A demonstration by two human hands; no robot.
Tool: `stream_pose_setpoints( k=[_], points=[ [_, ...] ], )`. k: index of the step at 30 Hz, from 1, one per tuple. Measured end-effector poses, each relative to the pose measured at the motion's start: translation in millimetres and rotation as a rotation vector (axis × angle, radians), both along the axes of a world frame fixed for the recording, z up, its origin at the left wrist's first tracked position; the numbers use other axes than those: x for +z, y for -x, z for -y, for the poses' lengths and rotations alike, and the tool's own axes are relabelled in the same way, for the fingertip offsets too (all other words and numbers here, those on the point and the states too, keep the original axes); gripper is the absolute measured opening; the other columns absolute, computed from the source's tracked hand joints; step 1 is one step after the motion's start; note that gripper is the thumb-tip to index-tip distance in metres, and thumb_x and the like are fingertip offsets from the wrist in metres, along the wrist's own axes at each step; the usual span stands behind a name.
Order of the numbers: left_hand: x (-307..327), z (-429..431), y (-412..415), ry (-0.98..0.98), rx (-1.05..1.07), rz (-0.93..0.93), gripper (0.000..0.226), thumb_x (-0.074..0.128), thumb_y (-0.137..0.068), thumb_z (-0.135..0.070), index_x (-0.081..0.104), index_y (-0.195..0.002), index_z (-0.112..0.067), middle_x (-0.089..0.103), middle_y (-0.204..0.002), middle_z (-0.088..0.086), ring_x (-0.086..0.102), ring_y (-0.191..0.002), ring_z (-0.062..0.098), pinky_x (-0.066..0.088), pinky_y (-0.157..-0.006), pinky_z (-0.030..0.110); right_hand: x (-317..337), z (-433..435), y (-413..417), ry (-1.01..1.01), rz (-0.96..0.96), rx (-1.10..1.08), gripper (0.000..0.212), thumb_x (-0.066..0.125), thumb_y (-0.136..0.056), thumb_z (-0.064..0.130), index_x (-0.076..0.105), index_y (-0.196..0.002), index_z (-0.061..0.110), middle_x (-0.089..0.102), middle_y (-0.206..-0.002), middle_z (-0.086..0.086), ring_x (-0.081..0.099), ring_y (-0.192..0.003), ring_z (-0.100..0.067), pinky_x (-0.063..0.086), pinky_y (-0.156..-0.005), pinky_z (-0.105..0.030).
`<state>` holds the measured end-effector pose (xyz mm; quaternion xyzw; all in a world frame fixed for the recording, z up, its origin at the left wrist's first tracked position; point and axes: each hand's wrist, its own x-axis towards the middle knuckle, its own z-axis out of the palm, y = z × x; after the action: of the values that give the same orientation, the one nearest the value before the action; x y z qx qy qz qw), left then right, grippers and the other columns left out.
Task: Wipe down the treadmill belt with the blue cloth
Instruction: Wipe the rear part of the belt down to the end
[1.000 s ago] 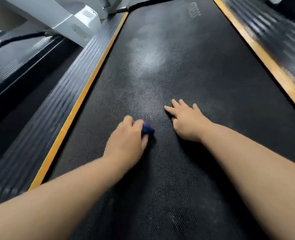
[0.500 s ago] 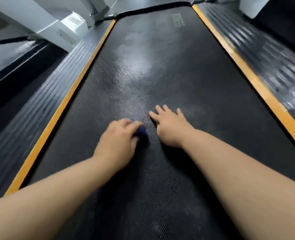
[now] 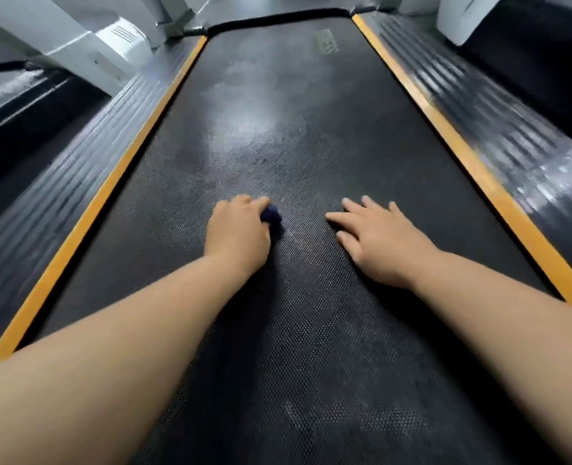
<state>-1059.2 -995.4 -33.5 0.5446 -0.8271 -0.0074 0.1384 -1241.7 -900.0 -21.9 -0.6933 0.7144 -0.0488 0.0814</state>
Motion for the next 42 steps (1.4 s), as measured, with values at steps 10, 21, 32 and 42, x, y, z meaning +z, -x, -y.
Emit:
stream_pose_setpoints(
  k=[10,21,32,42],
  points=[
    [8.5,-3.7,4.4,-0.001,-0.315,0.038,0.03,0.061,-0.086,-0.026,0.063,-0.114,-0.037,0.059,-0.119,-0.004,0.052,-0.111,0.026,0.04,-0.094,0.032,-3.4,-0.4,-5.8,-0.023,0.073,-0.072,0.045,0.029,-0.1,0.026,0.032,-0.145,0.032,0.022,-0.157,0.001,0.013,-0.145,-0.023,0.012,-0.117,-0.046],
    [0.9,-79.6,-18.3,-0.041,-0.66,-0.111,0.039,0.067,-0.082,-0.027,0.062,-0.121,-0.032,0.06,-0.117,0.0,0.056,-0.104,0.027,0.045,-0.093,0.034,10.8,-0.9,7.0,-0.121,0.064,-0.127,0.047,0.038,-0.098,0.032,0.033,-0.145,0.036,0.019,-0.158,0.006,0.017,-0.145,-0.019,0.018,-0.117,-0.037],
    [0.9,3.5,62.1,-0.1,-0.231,-0.15,0.03,0.054,-0.089,-0.019,0.065,-0.11,-0.036,0.052,-0.123,0.006,0.046,-0.113,0.034,0.039,-0.095,0.037,-1.2,-44.5,0.6,-0.086,-0.011,-0.342,0.045,0.026,-0.099,0.046,0.025,-0.144,0.048,0.018,-0.156,0.018,0.017,-0.14,-0.019,0.022,-0.109,-0.044],
    [1.0,-20.6,57.8,0.025,-0.459,-0.087,0.032,0.062,-0.083,-0.027,0.064,-0.111,-0.042,0.062,-0.119,-0.008,0.052,-0.11,0.027,0.042,-0.094,0.04,14.9,-42.5,27.9,-0.067,0.073,-0.229,0.042,0.044,-0.092,0.027,0.048,-0.131,0.043,0.04,-0.146,0.016,0.029,-0.135,-0.018,0.028,-0.104,-0.041]
  ],
)
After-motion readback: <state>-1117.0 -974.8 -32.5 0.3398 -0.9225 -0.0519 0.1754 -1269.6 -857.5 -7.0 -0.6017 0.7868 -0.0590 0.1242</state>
